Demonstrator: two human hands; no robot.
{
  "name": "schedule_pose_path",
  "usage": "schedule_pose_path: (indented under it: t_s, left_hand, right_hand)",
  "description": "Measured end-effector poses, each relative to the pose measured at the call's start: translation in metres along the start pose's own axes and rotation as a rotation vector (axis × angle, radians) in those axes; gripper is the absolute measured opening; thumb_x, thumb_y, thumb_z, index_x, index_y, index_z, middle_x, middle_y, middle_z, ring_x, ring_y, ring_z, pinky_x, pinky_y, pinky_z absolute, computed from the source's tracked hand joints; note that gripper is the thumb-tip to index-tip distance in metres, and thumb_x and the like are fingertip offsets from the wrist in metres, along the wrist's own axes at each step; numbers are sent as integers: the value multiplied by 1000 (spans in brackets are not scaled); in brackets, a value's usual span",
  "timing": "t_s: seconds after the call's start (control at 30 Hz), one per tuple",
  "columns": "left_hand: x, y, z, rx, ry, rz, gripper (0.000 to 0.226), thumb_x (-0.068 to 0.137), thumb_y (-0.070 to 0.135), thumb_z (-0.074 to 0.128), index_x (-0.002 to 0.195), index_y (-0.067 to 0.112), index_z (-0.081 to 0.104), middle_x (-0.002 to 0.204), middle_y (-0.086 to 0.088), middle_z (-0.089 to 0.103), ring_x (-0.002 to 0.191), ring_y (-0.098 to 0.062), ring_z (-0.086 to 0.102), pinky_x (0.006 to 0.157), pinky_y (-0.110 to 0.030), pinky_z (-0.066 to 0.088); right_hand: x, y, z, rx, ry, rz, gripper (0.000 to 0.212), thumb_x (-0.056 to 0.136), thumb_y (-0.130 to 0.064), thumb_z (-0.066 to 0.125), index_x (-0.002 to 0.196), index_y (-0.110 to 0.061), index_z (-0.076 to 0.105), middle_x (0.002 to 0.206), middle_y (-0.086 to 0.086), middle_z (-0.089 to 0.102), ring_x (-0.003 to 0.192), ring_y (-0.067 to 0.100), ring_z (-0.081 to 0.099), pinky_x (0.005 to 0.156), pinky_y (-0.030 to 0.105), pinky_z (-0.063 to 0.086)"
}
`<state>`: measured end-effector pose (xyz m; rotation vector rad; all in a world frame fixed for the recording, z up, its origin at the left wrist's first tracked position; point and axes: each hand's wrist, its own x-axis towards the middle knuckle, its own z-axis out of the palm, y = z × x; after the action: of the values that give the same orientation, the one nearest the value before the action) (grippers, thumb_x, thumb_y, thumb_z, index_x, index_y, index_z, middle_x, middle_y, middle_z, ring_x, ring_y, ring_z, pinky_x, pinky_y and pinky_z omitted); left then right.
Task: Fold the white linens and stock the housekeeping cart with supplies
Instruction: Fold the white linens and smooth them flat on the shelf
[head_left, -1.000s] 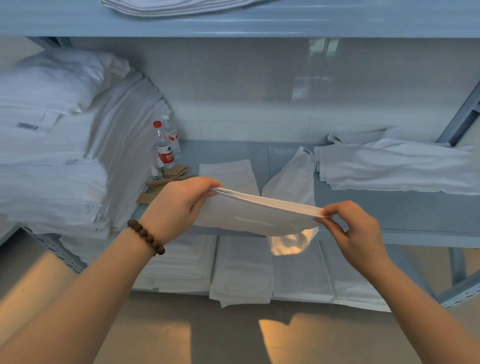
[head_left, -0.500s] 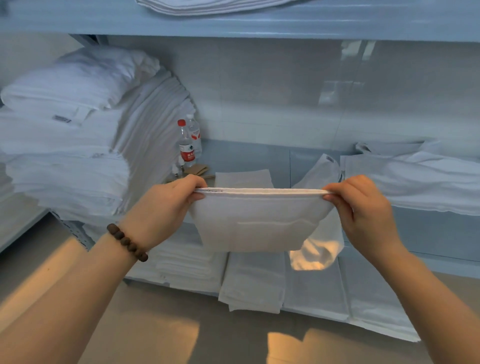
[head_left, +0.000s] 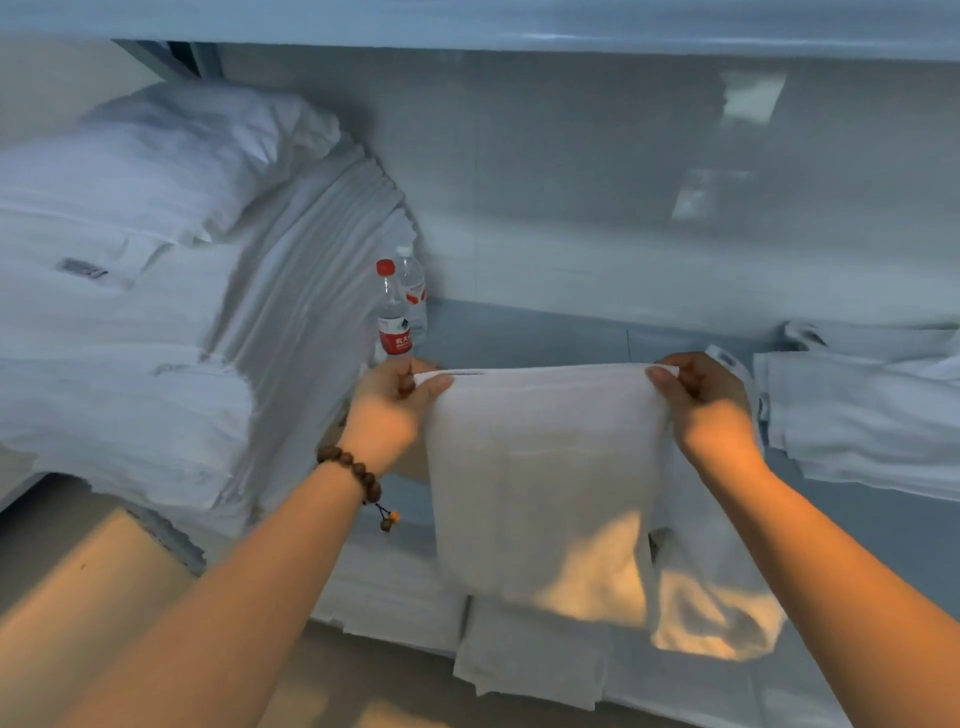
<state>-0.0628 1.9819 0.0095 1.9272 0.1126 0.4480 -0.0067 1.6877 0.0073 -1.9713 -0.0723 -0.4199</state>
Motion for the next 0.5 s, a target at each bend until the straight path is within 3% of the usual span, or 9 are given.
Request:
schedule_pose_path:
  t_s: [0.03, 0.13, 0.2, 0.33, 0.4, 0.43, 0.47, 0.5]
  left_hand:
    - [16, -9, 5, -6, -10, -21, 20, 89, 19, 67, 71, 21, 57, 51, 15, 52, 49, 2, 46, 53, -19, 41]
    - [61, -38, 24, -23, -57, -32, 17, 91, 21, 64, 77, 17, 56, 70, -6, 57, 64, -16, 54, 60, -32, 46]
    - [89, -60, 39, 7, -64, -33, 19, 92, 23, 62, 76, 20, 52, 75, -9, 58, 70, -21, 55, 65, -37, 49]
    - [143, -111, 76, 240, -105, -127, 19, 94, 35, 57, 86, 18, 56, 89, -6, 62, 87, -26, 61, 80, -38, 51]
    - [165, -140, 95, 399, -123, -155, 22, 95, 41, 52, 92, 20, 58, 96, -2, 64, 86, -20, 59, 87, -28, 48]
    - [173, -153, 104, 431, -124, -157, 24, 96, 42, 51, 96, 20, 59, 97, 3, 61, 80, -13, 56, 81, -10, 42]
    - [179, -165, 113, 458, -129, -160, 26, 96, 41, 50, 102, 18, 60, 96, 6, 57, 74, -8, 50, 67, -1, 34]
    - [185, -176, 122, 482, -137, -162, 28, 97, 39, 50, 107, 15, 61, 96, 5, 55, 74, -7, 48, 62, -4, 30]
  right_hand:
    - [14, 7, 10, -17, 9, 17, 6, 90, -13, 62, 92, -7, 62, 87, 14, 65, 71, 15, 55, 56, 8, 40]
    - [55, 30, 38, -46, 3, 30, 4, 90, -15, 61, 87, -12, 60, 88, 18, 62, 76, 20, 54, 70, 25, 41]
    - [81, 48, 57, -63, -8, 47, 5, 91, -15, 60, 87, -15, 58, 87, 16, 60, 81, 22, 54, 74, 30, 39]
    - [126, 97, 95, -63, -65, 113, 5, 93, -11, 57, 89, -10, 55, 78, 5, 54, 80, 21, 51, 62, 26, 37]
    - [143, 130, 115, -124, -115, 140, 5, 94, -10, 56, 90, -7, 55, 80, 8, 52, 79, 22, 49, 58, 27, 34]
    - [150, 147, 125, -160, -138, 153, 6, 94, -10, 55, 91, -6, 54, 83, 12, 52, 80, 22, 48, 60, 27, 34]
    - [157, 163, 134, -187, -158, 168, 6, 95, -11, 55, 92, -5, 55, 86, 13, 52, 81, 23, 48, 64, 27, 34]
    - [162, 180, 142, -210, -170, 186, 8, 95, -12, 55, 94, -4, 55, 88, 14, 52, 82, 24, 48, 68, 28, 33]
